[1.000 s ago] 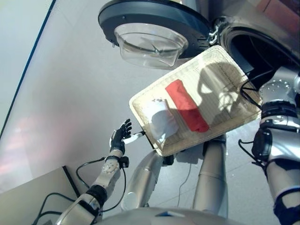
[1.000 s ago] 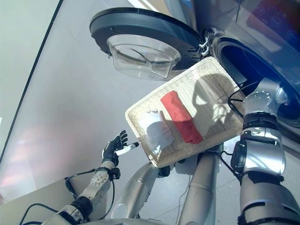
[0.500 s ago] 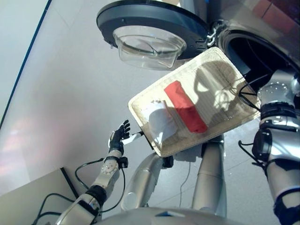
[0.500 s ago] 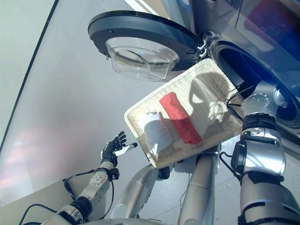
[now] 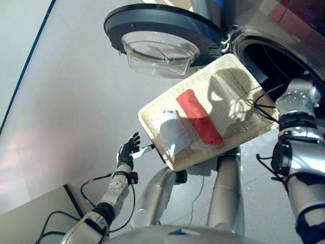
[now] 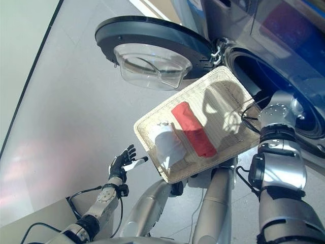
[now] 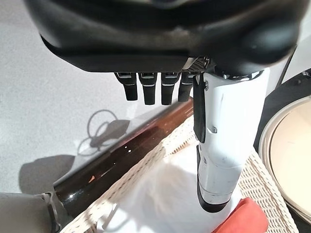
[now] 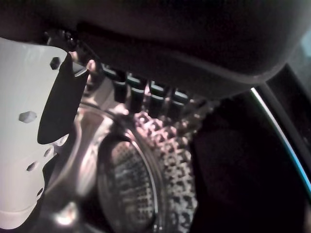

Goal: Pick up the clothes and place them into the washing machine

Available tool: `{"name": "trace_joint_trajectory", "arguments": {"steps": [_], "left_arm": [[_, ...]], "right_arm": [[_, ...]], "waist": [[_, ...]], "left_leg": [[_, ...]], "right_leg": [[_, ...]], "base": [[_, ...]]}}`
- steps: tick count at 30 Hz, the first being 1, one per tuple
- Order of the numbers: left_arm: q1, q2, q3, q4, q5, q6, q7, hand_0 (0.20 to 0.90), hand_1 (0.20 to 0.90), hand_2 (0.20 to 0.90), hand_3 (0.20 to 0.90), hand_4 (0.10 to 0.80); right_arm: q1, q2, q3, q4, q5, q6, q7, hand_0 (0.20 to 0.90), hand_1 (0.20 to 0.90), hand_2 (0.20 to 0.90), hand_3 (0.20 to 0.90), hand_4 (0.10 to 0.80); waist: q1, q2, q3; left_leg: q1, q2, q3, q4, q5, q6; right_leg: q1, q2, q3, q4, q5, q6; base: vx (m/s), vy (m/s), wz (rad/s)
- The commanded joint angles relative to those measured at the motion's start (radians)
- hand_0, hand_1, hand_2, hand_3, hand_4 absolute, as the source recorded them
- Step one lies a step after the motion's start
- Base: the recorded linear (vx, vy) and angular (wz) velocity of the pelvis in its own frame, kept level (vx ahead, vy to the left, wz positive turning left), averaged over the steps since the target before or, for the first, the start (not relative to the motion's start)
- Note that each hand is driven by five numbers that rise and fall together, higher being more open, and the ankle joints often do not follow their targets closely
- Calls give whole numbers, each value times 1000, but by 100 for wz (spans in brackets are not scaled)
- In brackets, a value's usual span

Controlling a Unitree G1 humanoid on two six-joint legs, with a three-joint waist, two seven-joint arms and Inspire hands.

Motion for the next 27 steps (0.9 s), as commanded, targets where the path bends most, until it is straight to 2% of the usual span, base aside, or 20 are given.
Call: {"name": "trace_joint_trajectory", "arguments": {"steps": [1,8,9,16,24,25,26,27], "left_arm": [[34,53,36,59,-17,-16,26,900,900,900,900,800],[28,48,51,80,-14,-8,21,900,900,900,900,800],[29,49,52,81,-14,-8,21,900,900,900,900,800],[23,44,53,94,-3,1,23,900,900,900,900,800],[18,36,54,81,-2,4,29,900,900,900,900,800],[19,37,55,80,-3,4,30,900,900,900,900,800],[20,36,56,75,-5,4,32,900,900,900,900,800],[19,34,54,75,-2,5,32,900,900,900,900,800]], "right_arm": [[-104,-30,108,-122,-61,-81,58,900,900,900,900,800],[-3,115,106,-69,4,-56,129,900,900,900,900,800],[-2,116,106,-70,4,-56,130,900,900,900,900,800],[110,274,135,-96,50,-49,169,900,900,900,900,800],[229,384,183,-144,70,-43,197,900,900,900,900,800],[242,395,187,-147,71,-45,194,900,900,900,900,800],[254,405,189,-156,77,-49,194,900,900,900,900,800],[262,407,183,-140,85,-43,201,900,900,900,900,800]], "waist": [[39,-17,-91],[38,-25,-82],[37,-26,-83],[32,-36,-72],[24,-51,-58],[26,-52,-65],[27,-54,-64],[23,-55,-54]], "left_leg": [[-27,63,-90,8,18,-156],[-29,66,-93,18,21,-156],[-29,65,-93,18,21,-156],[-33,66,-94,26,24,-154],[-42,65,-94,35,25,-152],[-34,63,-105,40,-5,-156],[-36,63,-105,42,-6,-156],[-49,65,-94,43,22,-150]], "right_leg": [[95,70,-75,29,-121,-72],[99,72,-80,33,-123,-78],[100,72,-81,33,-123,-78],[98,71,-86,40,-121,-83],[92,71,-91,44,-117,-86],[99,74,-83,52,-147,-80],[98,74,-82,53,-148,-81],[87,71,-90,50,-119,-87]], "base": [[0,0,0],[-9,-6,2],[-13,-4,8],[-9,-2,4],[8,3,3],[107,7,0],[0,0,0],[-117,0,4]]}}
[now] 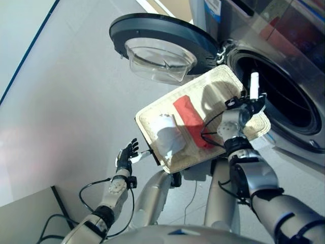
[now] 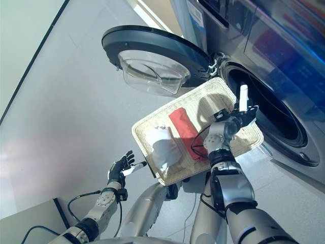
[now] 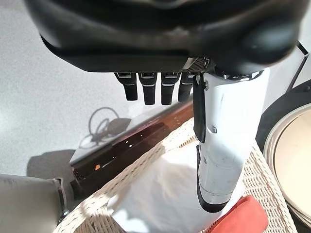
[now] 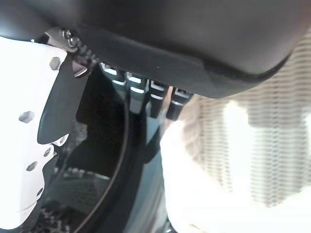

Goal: Pick up the clothes and place them into the washing machine

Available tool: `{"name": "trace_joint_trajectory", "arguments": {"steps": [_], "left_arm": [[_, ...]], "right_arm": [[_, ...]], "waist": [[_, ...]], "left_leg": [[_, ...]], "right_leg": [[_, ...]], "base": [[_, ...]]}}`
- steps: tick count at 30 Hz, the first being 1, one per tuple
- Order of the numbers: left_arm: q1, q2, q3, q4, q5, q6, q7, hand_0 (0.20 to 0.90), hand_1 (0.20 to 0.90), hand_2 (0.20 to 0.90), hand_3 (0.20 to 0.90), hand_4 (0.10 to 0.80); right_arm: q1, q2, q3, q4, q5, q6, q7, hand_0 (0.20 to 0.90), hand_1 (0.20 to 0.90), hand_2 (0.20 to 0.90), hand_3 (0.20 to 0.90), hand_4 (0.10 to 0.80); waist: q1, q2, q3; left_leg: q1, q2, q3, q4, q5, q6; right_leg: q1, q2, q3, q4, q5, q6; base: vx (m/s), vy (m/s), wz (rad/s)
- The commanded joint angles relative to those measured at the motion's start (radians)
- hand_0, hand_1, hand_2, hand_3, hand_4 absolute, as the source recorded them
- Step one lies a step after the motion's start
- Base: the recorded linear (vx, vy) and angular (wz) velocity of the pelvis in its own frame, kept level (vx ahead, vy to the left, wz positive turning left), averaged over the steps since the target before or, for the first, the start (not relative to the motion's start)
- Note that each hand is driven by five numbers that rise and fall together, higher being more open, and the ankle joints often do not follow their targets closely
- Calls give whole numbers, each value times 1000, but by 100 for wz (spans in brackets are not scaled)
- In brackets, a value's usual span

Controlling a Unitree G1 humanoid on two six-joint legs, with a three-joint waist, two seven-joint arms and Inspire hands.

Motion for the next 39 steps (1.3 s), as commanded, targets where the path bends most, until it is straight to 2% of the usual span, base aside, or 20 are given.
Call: {"name": "trace_joint_trajectory", "arguments": {"steps": [1,2,3,4,5,6,7,8,9,10,11,14,15,16,19,23,24,26,31,39], "left_arm": [[1,36,47,48,1,-30,33,900,900,900,900,800],[1,37,48,49,1,-30,33,900,900,900,900,800],[1,36,48,40,2,-32,35,900,900,900,900,800],[1,35,47,40,5,-33,37,900,900,900,900,800],[0,35,48,42,8,-33,37,900,900,900,900,800],[0,35,47,44,13,-33,39,900,900,900,900,800],[2,35,48,41,12,-33,39,900,900,900,900,800],[2,35,49,41,13,-33,38,900,900,900,900,800],[2,31,53,46,11,-35,40,900,900,900,900,800],[-2,29,55,51,10,-34,39,900,900,900,900,800],[-2,29,55,52,10,-35,39,900,900,900,900,800],[1,24,63,50,7,-40,37,900,900,900,900,800],[4,24,65,46,10,-45,38,900,900,900,900,800],[5,24,68,50,17,-43,38,900,900,900,900,800],[9,31,86,51,38,-52,38,900,900,900,900,800],[20,50,122,68,96,-70,56,900,900,900,900,800],[20,51,130,74,111,-73,66,900,900,900,900,800],[21,51,140,94,143,-73,86,900,900,900,900,800],[-7,41,138,144,203,-76,128,900,900,900,900,800],[-18,37,153,127,192,-75,138,900,900,900,900,800]], "right_arm": [[19,17,36,-63,-6,-42,32,900,900,900,900,800],[19,17,37,-62,-5,-42,32,900,900,900,900,800],[34,25,40,-59,4,-40,39,900,900,900,900,800],[42,30,41,-57,9,-41,43,900,900,900,900,800],[50,35,42,-55,13,-41,46,900,900,900,900,800],[67,41,45,-54,15,-40,51,900,900,900,900,800],[82,47,49,-59,17,-40,57,900,900,900,900,800],[83,48,50,-59,17,-40,56,900,900,900,900,800],[110,59,59,-67,21,-40,69,900,900,900,900,800],[122,63,60,-66,25,-38,74,900,900,900,900,800],[123,63,61,-66,26,-38,76,900,900,900,900,800],[192,73,103,-94,-8,-17,96,900,900,900,900,800],[214,70,127,-99,-43,-1,100,900,900,900,900,800],[238,66,145,-96,-72,16,106,900,900,900,900,800],[317,27,246,-116,-233,87,136,900,900,900,900,800],[391,-54,379,-137,-649,195,96,900,900,900,900,800],[403,-69,401,-138,-742,214,83,900,900,900,900,800],[423,-91,414,-109,-866,246,52,900,900,900,900,800],[401,-116,443,22,-1039,290,8,900,900,900,900,800],[328,-105,445,220,-1062,334,-26,900,900,900,900,800]], "waist": [[21,-11,-43],[25,-11,-51],[21,-12,-40],[20,-13,-39],[23,-13,-45],[18,-14,-37],[18,-15,-36],[21,-15,-43],[16,-20,-35],[18,-22,-42],[18,-22,-42],[9,-35,-33],[7,-40,-32],[8,-45,-37],[0,-73,-31],[-1,-122,-29],[-1,-136,-29],[5,-160,-36],[20,-203,-41],[43,-235,-25]], "left_leg": [[-98,47,-42,68,-1,-110],[-88,45,-54,70,-29,-115],[-101,47,-42,69,-1,-109],[-102,47,-43,70,0,-109],[-92,45,-55,71,-28,-114],[-103,47,-43,71,0,-108],[-103,47,-43,70,0,-108],[-92,45,-55,72,-28,-113],[-101,47,-44,70,1,-107],[-91,45,-55,71,-27,-113],[-90,44,-55,71,-27,-113],[-93,47,-43,66,5,-107],[-88,47,-44,61,8,-107],[-71,46,-57,62,-23,-113],[-48,49,-66,49,-13,-114],[-5,51,-89,19,5,-117],[-3,52,-87,-1,44,-113],[25,51,-100,-23,50,-115],[72,47,-127,-67,67,-119],[91,40,-164,-118,105,-126]], "right_leg": [[39,62,-43,28,-94,-57],[47,64,-36,35,-123,-51],[37,62,-42,30,-94,-57],[37,62,-42,29,-94,-57],[46,64,-35,34,-123,-51],[38,62,-43,29,-93,-57],[38,63,-43,28,-92,-57],[47,65,-35,34,-121,-51],[41,63,-44,28,-91,-57],[51,65,-37,33,-121,-51],[51,65,-37,33,-121,-51],[51,62,-45,19,-84,-56],[56,62,-47,15,-80,-56],[72,64,-44,19,-111,-48],[105,65,-61,-5,-98,-46],[167,66,-89,-49,-79,-41],[178,65,-102,-78,-42,-46],[216,64,-119,-108,-35,-41],[286,59,-149,-179,-13,-31],[327,49,-197,-247,20,-27]], "base": [[-7,-3,6],[-14,8,6],[-15,10,3],[0,0,0],[0,0,0],[0,0,0],[0,0,0],[0,0,0],[106,11,3],[0,0,0],[106,10,0],[-114,2,-1],[111,-11,1],[108,-26,1],[34,-71,6],[9,-94,11],[-29,-74,13],[23,-67,8],[45,-45,14],[4,-10,26]]}}
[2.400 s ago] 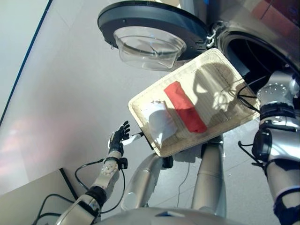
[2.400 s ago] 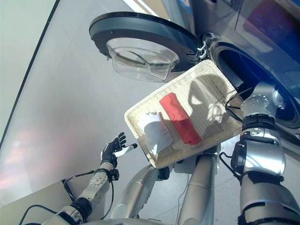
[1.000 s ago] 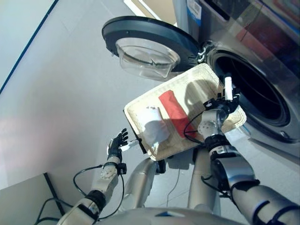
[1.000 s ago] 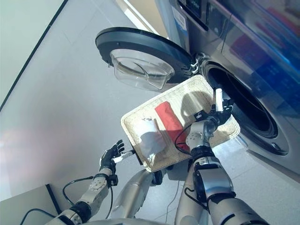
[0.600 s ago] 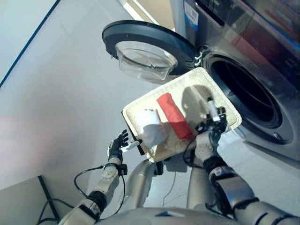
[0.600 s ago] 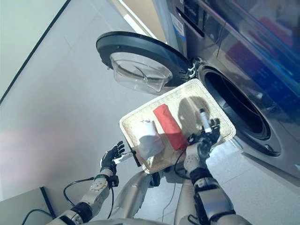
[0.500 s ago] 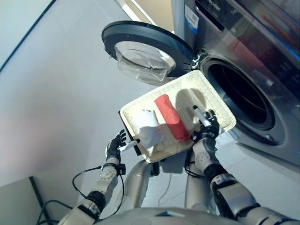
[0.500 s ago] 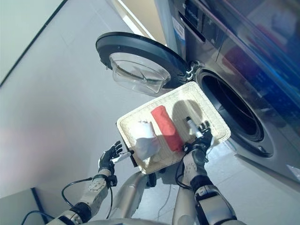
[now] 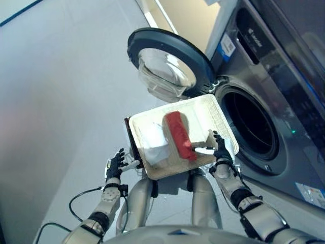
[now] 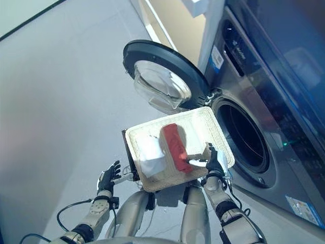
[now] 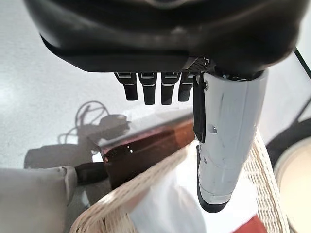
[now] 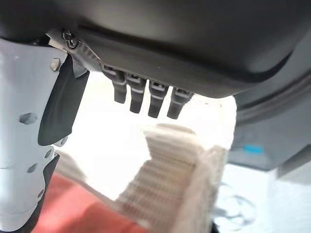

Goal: Pick up the clothes and place them into the washing machine

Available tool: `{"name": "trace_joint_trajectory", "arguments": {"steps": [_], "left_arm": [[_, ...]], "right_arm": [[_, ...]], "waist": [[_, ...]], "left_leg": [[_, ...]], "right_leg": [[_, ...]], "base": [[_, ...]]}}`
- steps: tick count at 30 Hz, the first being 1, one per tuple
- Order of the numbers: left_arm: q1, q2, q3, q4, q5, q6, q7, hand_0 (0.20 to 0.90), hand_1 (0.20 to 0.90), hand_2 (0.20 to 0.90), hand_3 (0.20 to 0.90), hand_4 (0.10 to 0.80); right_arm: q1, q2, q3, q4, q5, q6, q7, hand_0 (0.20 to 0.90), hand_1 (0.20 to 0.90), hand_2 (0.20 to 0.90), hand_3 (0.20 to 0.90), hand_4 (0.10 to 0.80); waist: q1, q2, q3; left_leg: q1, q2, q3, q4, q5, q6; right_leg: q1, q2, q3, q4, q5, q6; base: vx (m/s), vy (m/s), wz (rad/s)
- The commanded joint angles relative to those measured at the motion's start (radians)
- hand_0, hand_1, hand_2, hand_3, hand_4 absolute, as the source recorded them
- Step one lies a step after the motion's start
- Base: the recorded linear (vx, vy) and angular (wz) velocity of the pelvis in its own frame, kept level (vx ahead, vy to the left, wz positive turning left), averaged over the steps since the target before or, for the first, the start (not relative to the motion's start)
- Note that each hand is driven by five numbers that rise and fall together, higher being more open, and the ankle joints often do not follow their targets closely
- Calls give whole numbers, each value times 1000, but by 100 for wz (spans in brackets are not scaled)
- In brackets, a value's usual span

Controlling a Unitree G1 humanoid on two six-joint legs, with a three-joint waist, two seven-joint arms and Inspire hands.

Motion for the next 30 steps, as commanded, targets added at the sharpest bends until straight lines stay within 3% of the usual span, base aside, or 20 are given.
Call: {"name": "trace_joint_trajectory", "arguments": {"steps": [1,11,15,16,30], "left_arm": [[-34,34,44,-18,17,-55,39,900,900,900,900,800],[-48,64,68,-58,5,-57,54,900,900,900,900,800],[-53,73,72,-52,3,-56,60,900,900,900,900,800],[-52,75,74,-53,3,-56,62,900,900,900,900,800],[-82,117,96,-122,-35,-62,91,900,900,900,900,800]], "right_arm": [[-63,-38,32,-19,-2,-26,-60,900,900,900,900,800],[-158,-23,54,55,39,-12,-73,900,900,900,900,800],[-181,-13,66,35,43,-10,-82,900,900,900,900,800],[-181,-10,73,22,42,-10,-87,900,900,900,900,800],[-280,-34,124,-76,8,18,-144,900,900,900,900,800]], "waist": [[19,-10,10],[57,-12,72],[67,-15,89],[70,-19,89],[101,-28,154]], "left_leg": [[-38,-7,0,10,11,-74],[-82,-29,-38,31,21,-71],[-102,-34,-52,40,23,-71],[-92,-33,-60,44,-9,-76],[-236,-57,-97,128,-22,-72]], "right_leg": [[75,13,-20,-62,-7,17],[45,-7,-61,-14,-21,11],[30,-16,-77,5,-30,11],[37,-12,-71,17,-62,18],[-74,-36,-117,139,-117,12]], "base": [[-19,-9,21],[-7,13,16],[36,4,20],[121,-18,19],[17,-6,17]]}}
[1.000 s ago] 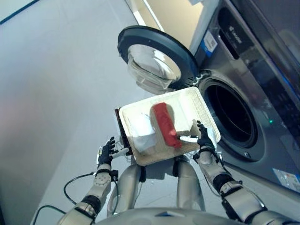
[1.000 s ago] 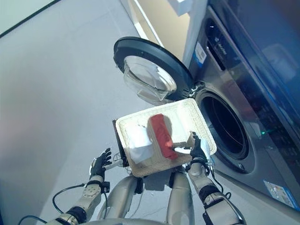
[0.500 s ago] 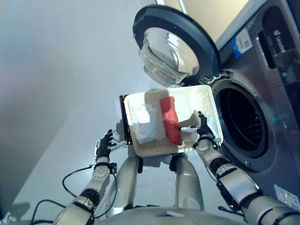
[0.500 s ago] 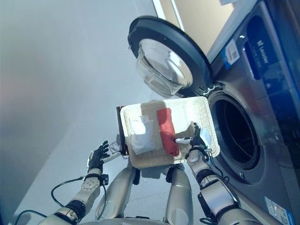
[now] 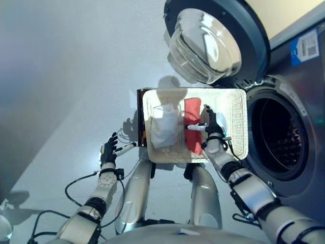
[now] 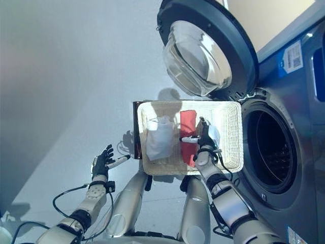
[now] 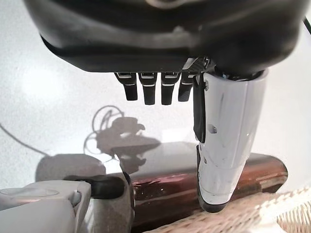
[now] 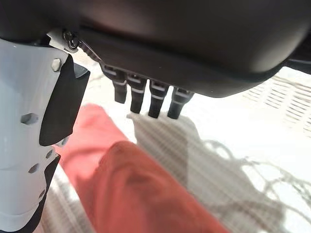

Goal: Pick up the clothes and place them into the washing machine

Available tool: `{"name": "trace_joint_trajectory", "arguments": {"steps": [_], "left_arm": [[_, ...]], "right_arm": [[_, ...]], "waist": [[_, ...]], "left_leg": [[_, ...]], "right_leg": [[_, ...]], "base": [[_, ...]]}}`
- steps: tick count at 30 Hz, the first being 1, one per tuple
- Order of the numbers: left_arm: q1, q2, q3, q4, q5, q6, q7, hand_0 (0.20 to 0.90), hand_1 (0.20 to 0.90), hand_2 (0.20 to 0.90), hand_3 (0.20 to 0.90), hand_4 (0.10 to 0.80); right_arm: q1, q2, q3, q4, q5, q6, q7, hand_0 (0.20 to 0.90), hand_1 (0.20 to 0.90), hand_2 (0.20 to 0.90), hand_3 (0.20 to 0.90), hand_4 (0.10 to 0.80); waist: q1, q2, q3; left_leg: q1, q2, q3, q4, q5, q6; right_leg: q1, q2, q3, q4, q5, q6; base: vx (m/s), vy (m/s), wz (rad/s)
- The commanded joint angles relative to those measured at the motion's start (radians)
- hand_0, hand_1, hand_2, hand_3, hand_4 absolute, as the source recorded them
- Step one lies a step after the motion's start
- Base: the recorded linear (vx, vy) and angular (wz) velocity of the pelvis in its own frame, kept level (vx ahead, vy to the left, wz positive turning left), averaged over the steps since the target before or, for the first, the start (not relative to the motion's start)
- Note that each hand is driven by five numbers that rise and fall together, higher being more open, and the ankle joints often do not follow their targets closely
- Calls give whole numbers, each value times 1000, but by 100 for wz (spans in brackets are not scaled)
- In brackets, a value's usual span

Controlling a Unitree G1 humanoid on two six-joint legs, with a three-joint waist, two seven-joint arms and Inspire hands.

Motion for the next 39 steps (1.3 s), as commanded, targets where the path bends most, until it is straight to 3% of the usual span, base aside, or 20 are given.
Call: {"name": "trace_joint_trajectory", "arguments": {"steps": [1,9,11,12,13,25,39], "left_arm": [[10,59,48,-59,-27,-57,51,900,900,900,900,800],[-16,45,26,-166,-44,-67,61,900,900,900,900,800],[-14,45,14,-188,-33,-67,64,900,900,900,900,800],[-9,47,7,-201,-28,-67,64,900,900,900,900,800],[-3,48,1,-216,-23,-66,64,900,900,900,900,800],[-27,27,-43,-151,1,-62,74,900,900,900,900,800],[-14,7,-48,-54,3,-53,51,900,900,900,900,800]], "right_arm": [[-23,-60,53,-39,-16,9,-68,900,900,900,900,800],[-246,-109,127,106,-56,56,-92,900,900,900,900,800],[-306,-114,129,157,-47,65,-95,661,661,661,661,629],[-329,-115,133,184,-47,71,-95,293,293,293,293,367],[-354,-113,137,211,-49,77,-94,200,200,200,200,300],[-341,-109,110,259,-70,81,-92,200,200,200,200,300],[-173,-125,56,202,-82,54,-71,200,200,200,200,300]], "waist": [[33,9,1],[66,55,48],[77,68,52],[83,72,53],[91,79,54],[91,111,60],[49,109,26]], "left_leg": [[-100,-44,47,80,-46,-56],[-255,-75,28,153,-52,-54],[-275,-81,27,166,-55,-54],[-285,-82,27,172,-56,-53],[-291,-83,30,174,-55,-53],[-261,-89,34,133,-35,-52],[-141,-69,58,56,-17,-58]], "right_leg": [[-23,-5,42,69,-73,21],[-179,-29,35,215,-132,7],[-200,-34,37,239,-141,3],[-210,-37,38,246,-142,2],[-217,-40,38,252,-143,2],[-205,-43,48,239,-140,3],[-101,-23,74,127,-91,19]], "base": [[-37,20,16],[-25,17,22],[-2,24,28],[5,35,26],[5,27,12],[1,7,-5],[0,-5,-5]]}}
